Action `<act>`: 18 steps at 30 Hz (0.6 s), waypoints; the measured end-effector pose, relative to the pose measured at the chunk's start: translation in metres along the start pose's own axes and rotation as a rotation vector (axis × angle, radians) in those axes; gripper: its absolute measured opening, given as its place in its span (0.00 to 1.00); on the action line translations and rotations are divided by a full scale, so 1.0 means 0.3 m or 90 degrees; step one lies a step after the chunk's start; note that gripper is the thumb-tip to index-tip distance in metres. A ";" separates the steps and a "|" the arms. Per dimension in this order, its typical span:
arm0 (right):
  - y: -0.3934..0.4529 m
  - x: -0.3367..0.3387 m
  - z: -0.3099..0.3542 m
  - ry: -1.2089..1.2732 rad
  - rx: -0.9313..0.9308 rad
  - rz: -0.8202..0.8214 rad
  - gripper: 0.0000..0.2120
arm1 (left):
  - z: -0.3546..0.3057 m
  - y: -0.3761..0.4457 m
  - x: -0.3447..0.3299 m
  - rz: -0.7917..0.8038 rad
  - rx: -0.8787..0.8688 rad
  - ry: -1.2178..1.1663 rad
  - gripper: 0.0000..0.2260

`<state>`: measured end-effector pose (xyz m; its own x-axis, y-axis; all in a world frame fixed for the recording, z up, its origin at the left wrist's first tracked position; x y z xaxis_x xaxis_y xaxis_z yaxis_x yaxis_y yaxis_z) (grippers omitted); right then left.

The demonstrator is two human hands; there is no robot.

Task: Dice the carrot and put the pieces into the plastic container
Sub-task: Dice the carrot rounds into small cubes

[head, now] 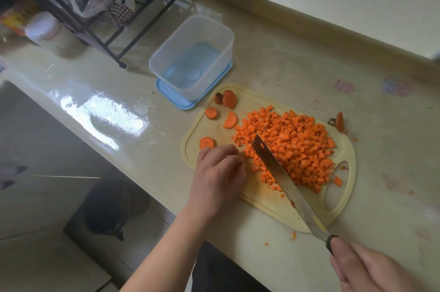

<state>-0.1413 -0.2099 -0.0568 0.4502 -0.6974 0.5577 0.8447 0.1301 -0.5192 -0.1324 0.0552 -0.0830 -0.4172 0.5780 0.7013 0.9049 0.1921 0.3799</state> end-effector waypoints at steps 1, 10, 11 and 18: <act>-0.001 0.000 -0.004 0.007 0.004 -0.008 0.46 | -0.002 -0.002 0.005 0.006 -0.010 0.022 0.04; 0.008 -0.020 -0.038 0.005 -0.003 0.025 0.46 | 0.028 0.018 0.060 0.152 -0.135 -0.030 0.09; 0.009 -0.019 -0.037 0.010 -0.004 0.028 0.46 | 0.035 0.029 0.066 0.152 -0.121 -0.033 0.10; 0.010 -0.019 -0.009 -0.014 0.036 0.007 0.43 | 0.015 0.072 0.012 0.135 -0.046 0.088 0.10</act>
<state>-0.1420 -0.2074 -0.0633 0.4651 -0.6802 0.5666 0.8546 0.1779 -0.4879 -0.1139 0.0650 -0.0747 -0.2303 0.4848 0.8437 0.9671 0.0181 0.2536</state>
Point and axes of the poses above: each hand's wrist, its own y-axis towards the middle knuckle, its own x-axis out of the back of the hand, z = x × y, the point moved 7 cm from there along y, towards the middle knuckle
